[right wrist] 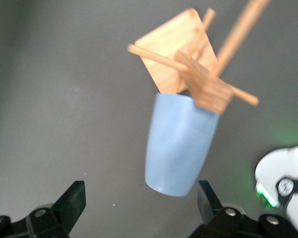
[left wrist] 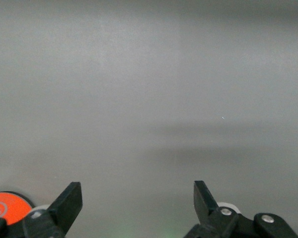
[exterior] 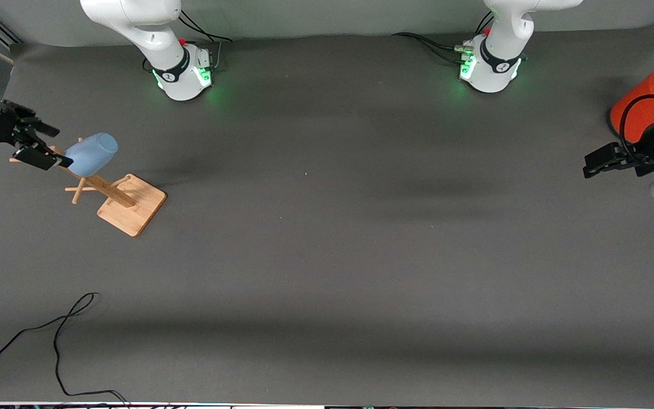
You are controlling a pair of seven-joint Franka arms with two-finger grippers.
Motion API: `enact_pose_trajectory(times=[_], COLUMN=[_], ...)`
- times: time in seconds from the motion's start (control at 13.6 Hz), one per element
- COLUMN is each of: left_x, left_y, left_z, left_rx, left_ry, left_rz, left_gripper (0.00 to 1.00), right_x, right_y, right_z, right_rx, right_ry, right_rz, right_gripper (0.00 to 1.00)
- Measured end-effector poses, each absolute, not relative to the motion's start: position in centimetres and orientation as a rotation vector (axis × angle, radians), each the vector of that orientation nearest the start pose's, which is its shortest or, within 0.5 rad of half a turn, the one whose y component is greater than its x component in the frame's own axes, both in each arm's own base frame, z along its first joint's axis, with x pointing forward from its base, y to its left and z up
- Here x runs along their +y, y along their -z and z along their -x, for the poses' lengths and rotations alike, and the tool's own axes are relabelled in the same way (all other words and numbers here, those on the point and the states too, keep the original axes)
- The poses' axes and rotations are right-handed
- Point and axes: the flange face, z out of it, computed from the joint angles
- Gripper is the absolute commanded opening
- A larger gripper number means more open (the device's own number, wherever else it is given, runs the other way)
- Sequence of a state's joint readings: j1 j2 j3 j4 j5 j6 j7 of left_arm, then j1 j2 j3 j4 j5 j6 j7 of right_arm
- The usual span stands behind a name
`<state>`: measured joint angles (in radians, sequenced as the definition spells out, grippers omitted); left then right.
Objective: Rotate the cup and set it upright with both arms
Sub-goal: 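Close the right gripper around the blue cup's rim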
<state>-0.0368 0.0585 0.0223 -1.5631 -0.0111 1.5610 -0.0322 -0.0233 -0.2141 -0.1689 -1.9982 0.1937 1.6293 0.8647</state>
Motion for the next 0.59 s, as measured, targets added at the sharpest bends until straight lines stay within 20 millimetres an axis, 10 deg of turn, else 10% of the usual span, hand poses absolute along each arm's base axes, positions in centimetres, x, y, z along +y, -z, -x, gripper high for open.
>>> enact_pose_trajectory(times=[0.59], left_x=[-1.0], left_y=[-59.4], left_z=[-57.0], left_rx=[-0.028], left_ry=[-0.096], left_rz=[3.148], left_gripper=[1.0], right_x=[-11.4], right_y=[-47.8], right_z=[-44.0], right_rx=[1.695], right_ry=[-0.39], right_rz=[2.387], right_gripper=[1.0])
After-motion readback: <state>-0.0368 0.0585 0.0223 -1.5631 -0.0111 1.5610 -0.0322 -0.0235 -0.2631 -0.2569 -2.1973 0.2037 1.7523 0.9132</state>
